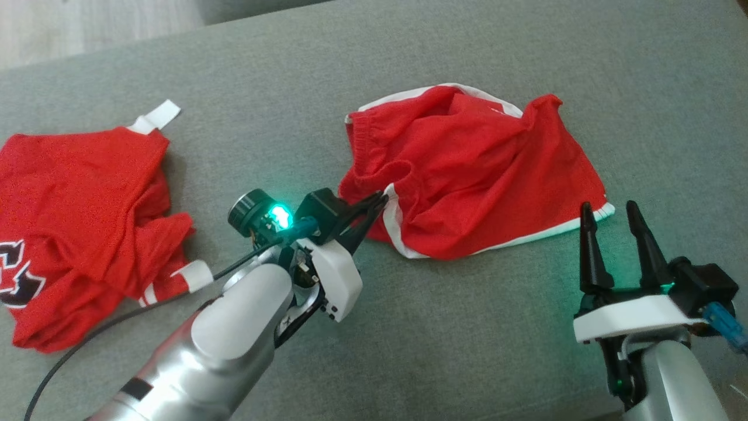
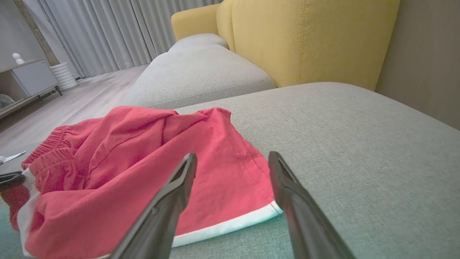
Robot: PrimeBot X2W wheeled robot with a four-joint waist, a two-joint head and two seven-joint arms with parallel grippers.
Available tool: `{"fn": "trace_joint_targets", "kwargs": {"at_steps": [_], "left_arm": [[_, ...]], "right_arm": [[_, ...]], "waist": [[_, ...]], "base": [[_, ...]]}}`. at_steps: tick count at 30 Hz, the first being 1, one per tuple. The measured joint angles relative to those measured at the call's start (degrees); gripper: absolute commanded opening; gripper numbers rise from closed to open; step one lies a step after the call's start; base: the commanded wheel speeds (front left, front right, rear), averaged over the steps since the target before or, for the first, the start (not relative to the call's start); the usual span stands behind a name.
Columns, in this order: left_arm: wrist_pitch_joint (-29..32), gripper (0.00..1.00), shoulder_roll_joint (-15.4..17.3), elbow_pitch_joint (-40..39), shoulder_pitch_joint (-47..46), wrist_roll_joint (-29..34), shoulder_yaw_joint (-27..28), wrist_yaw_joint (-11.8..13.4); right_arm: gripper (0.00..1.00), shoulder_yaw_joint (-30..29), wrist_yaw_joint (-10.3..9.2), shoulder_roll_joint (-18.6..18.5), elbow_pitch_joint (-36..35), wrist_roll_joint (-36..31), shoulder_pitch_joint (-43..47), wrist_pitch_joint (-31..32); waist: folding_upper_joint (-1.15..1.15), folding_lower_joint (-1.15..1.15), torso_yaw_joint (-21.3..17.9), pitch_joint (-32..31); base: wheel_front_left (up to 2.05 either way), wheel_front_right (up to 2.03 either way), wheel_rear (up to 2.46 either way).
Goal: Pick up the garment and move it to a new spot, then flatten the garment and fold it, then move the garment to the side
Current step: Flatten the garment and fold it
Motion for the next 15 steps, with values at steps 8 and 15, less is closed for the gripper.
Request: {"fn": "trace_joint_targets", "kwargs": {"at_steps": [8,15], "left_arm": [[-3.91,0.00,0.89,-2.07,2.30,-0.89,1.79,3.52],[-6.39,0.00,1.38,-5.88,6.59,-1.75,2.65,6.56]], "right_arm": [[1.00,-3.09,0.00,0.02,2.46,-1.27,0.19,0.00],[1.00,-10.48,0.00,0.03,11.13,-4.25,0.12,1.47]], "waist": [[0.00,0.00,1.70,-1.92],[0.00,-0.01,3.87,-3.01]], "base": [[0.00,0.00,0.00],[0.00,0.00,0.00]]}}
